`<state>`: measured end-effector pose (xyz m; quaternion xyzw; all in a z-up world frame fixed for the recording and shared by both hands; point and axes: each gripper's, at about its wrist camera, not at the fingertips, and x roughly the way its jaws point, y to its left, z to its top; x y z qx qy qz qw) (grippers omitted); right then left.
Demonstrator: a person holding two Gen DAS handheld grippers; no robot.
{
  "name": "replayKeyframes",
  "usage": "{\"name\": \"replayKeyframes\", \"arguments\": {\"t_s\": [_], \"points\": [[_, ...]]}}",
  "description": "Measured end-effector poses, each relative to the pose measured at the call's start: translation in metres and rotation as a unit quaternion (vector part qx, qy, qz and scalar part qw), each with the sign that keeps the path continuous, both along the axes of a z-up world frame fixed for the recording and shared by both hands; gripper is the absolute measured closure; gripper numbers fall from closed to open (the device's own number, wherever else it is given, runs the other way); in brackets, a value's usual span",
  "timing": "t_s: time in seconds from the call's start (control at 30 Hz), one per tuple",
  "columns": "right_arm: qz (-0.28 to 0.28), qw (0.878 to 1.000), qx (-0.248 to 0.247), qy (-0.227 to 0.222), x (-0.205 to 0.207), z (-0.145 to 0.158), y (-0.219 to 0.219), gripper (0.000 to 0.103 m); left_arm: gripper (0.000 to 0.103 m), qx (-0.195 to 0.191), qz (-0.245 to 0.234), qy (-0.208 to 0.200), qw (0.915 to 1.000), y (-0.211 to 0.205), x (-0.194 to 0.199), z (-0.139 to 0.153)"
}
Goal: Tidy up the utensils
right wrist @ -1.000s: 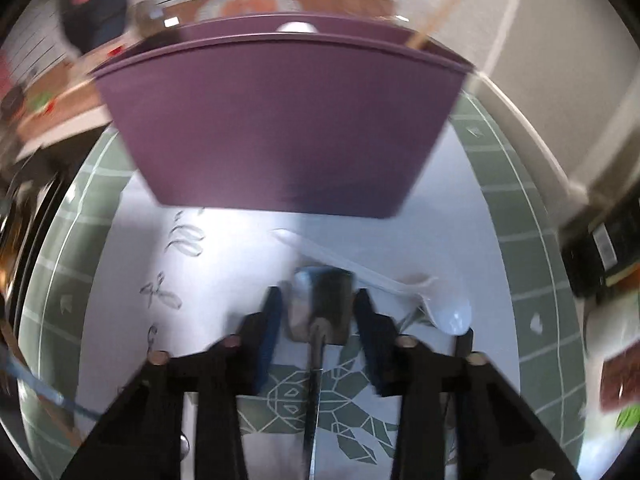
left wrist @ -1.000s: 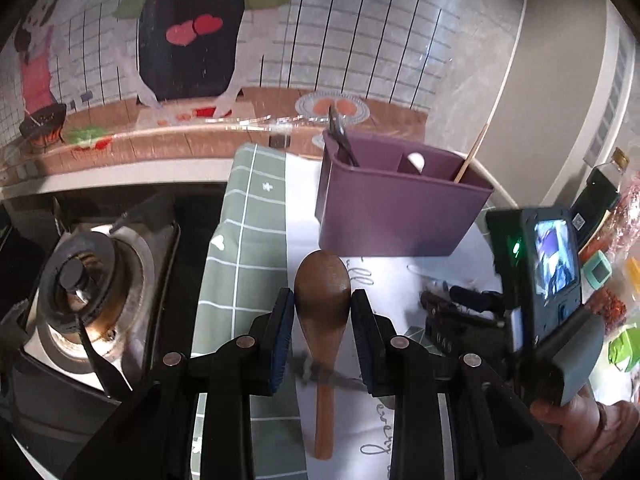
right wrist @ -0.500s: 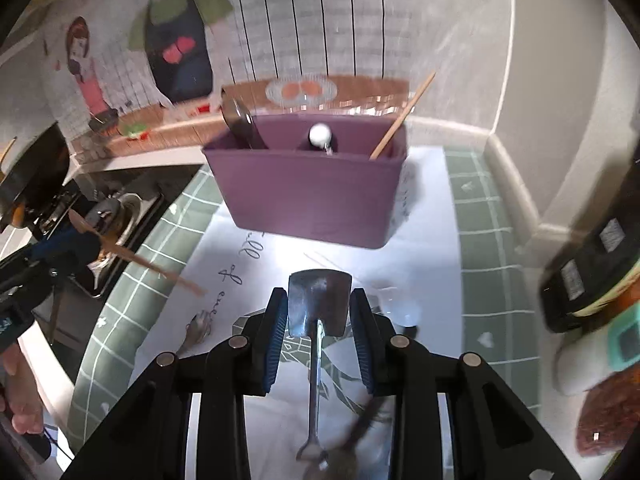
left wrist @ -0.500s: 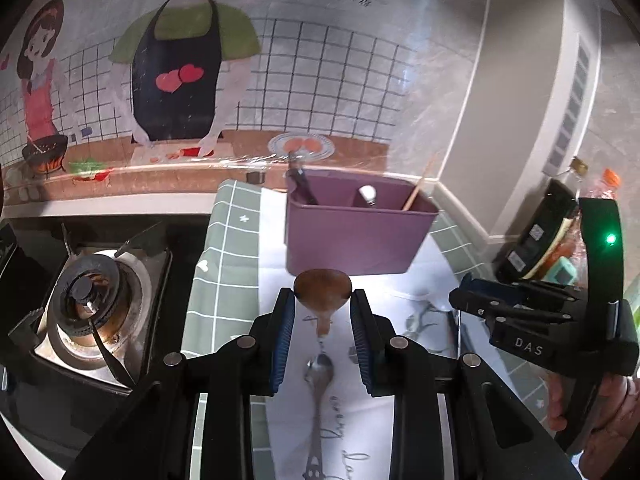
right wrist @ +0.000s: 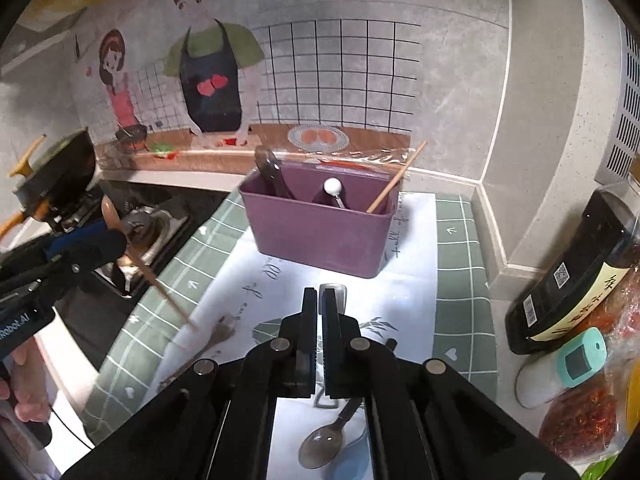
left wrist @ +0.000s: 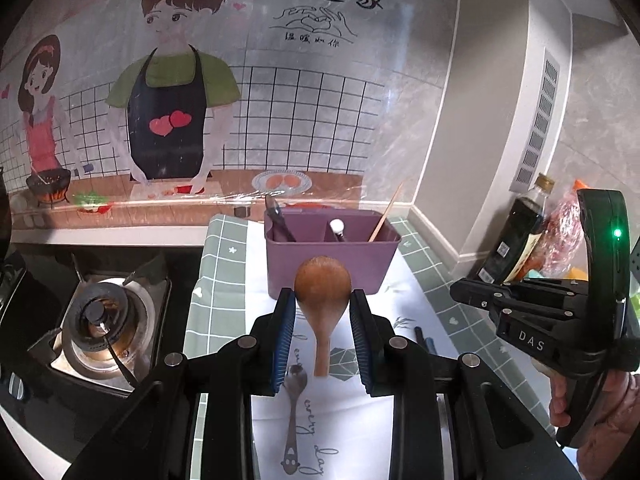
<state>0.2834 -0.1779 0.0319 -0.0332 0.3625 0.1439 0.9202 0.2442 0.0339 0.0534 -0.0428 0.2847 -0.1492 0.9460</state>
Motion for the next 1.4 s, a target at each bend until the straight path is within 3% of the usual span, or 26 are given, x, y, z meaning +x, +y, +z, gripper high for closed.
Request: {"name": "replayKeyframes", "arguments": {"t_s": [0.13,0.2,0.33,0.37,0.57,0.83,0.9,1.07,1.4], "points": [[0.008,1.000,-0.001,0.002,0.002,0.004,-0.003,0.101,0.074,0.002,-0.001,-0.004,1.0000,-0.001,-0.003,0.004],[0.022,0.999,-0.018,0.026,0.010,-0.006,-0.002,0.099,0.074,0.001,-0.003,-0.001,1.0000,0.001,-0.004,0.002],[0.033,0.995,-0.041,0.079,0.036,-0.047,0.004,0.064,0.074,-0.002,-0.002,0.007,1.0000,0.004,-0.004,-0.005],[0.032,0.995,-0.038,0.087,0.045,-0.058,0.006,0.061,0.074,-0.003,0.000,0.010,0.9999,0.006,-0.004,-0.007],[0.013,0.991,-0.043,0.128,0.097,-0.109,0.024,0.061,0.074,-0.007,0.003,0.021,0.9997,0.013,-0.003,-0.017],[0.007,0.987,-0.047,0.154,0.132,-0.139,0.038,0.059,0.074,-0.013,0.012,0.029,0.9994,0.022,0.002,-0.023],[0.009,0.988,-0.052,0.144,0.129,-0.139,0.038,0.073,0.074,-0.015,0.015,0.031,0.9993,0.024,0.004,-0.024],[0.018,0.990,-0.049,0.127,0.108,-0.124,0.030,0.073,0.074,-0.015,0.016,0.030,0.9993,0.023,0.004,-0.025],[0.032,0.999,0.018,0.027,0.029,-0.033,-0.001,0.073,0.074,-0.016,0.007,0.014,0.9998,0.008,-0.002,-0.013]]}}
